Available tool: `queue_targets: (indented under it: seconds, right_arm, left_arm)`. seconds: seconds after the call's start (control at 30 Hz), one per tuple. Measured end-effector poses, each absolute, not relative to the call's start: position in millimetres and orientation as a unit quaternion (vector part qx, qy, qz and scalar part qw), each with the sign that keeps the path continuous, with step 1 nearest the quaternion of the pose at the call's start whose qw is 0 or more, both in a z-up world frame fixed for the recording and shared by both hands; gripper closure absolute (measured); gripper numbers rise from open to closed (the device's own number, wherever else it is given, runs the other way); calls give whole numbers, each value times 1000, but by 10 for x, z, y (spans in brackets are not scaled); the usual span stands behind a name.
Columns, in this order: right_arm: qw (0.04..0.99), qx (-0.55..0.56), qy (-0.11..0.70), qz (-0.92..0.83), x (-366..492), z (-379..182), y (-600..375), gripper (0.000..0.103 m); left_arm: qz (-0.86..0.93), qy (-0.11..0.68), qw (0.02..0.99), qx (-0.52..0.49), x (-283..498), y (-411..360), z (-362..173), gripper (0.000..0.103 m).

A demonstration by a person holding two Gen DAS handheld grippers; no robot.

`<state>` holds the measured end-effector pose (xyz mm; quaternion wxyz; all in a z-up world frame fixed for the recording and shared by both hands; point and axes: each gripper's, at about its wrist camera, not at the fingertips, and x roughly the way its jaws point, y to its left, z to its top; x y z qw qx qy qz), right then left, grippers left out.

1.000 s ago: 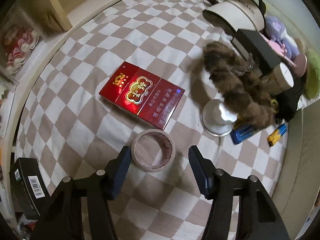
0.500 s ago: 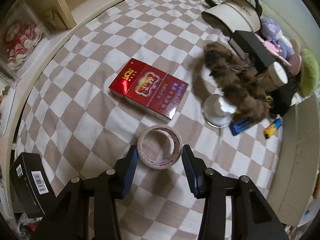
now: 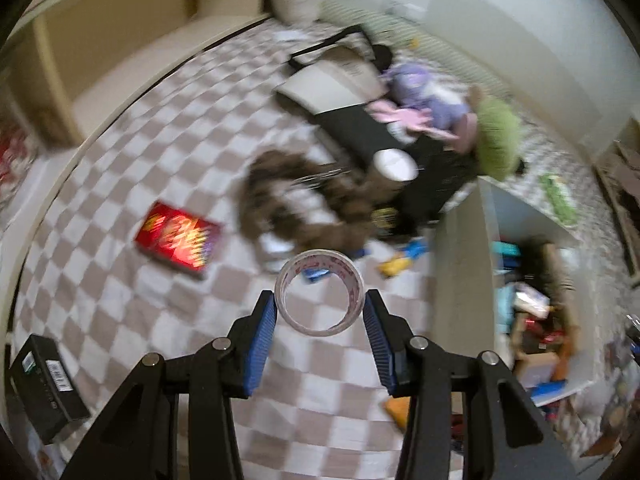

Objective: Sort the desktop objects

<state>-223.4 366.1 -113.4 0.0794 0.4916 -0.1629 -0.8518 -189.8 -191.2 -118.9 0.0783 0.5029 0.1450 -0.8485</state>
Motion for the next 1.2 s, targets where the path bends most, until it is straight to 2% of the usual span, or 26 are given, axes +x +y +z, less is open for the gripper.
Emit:
queue_targets:
  seconds: [0.53,0.77,0.93,1.2]
  right_arm:
    - [169,513,-120,-833,-2723,-1202,2360,49]
    - [201,529,-38,-823,-3102,-1298,1613,49]
    - [212,546,-21,-810,-3282,-1478,1256,49]
    - [220,571,65,-788,-3382,-1854,780,49]
  left_arm:
    - [-863,144,-70,479,-2038,-889,-816,58]
    - [-858,134,-90,488,-2050,-769,-872,58]
    - [-853,132,-97,496,-2111,-740,-954,58]
    - [-846,135,-60,512,-2219,-1005,-1162,58]
